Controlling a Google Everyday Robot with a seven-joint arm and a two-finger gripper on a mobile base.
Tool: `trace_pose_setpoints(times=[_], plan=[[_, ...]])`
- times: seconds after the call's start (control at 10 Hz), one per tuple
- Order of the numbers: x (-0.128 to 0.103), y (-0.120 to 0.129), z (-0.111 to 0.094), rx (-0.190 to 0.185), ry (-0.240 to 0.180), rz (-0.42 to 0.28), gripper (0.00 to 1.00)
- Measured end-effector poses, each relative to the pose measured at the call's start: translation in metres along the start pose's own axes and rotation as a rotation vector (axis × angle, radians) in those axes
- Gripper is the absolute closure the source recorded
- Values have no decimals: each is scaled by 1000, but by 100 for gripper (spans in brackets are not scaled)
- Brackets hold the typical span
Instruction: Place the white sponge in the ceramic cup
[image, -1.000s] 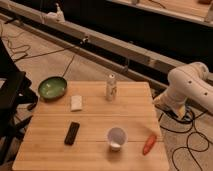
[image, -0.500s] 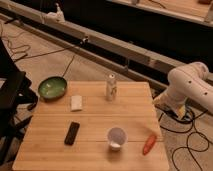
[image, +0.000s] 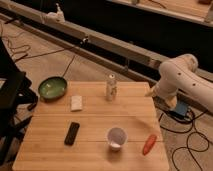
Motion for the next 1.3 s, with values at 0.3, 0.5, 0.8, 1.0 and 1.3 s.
trace_pose_setpoints(times=[0.3,0.5,0.8,1.0,1.3], plan=[[-42,-66,15,78,-73,-89,20],[-77,-105,17,121,-120,-158,20],[-143,-180,11,215,-173,-287,20],[-143,-180,11,214,-170,-289,20],[-144,-181,11,215,-171,-291,20]])
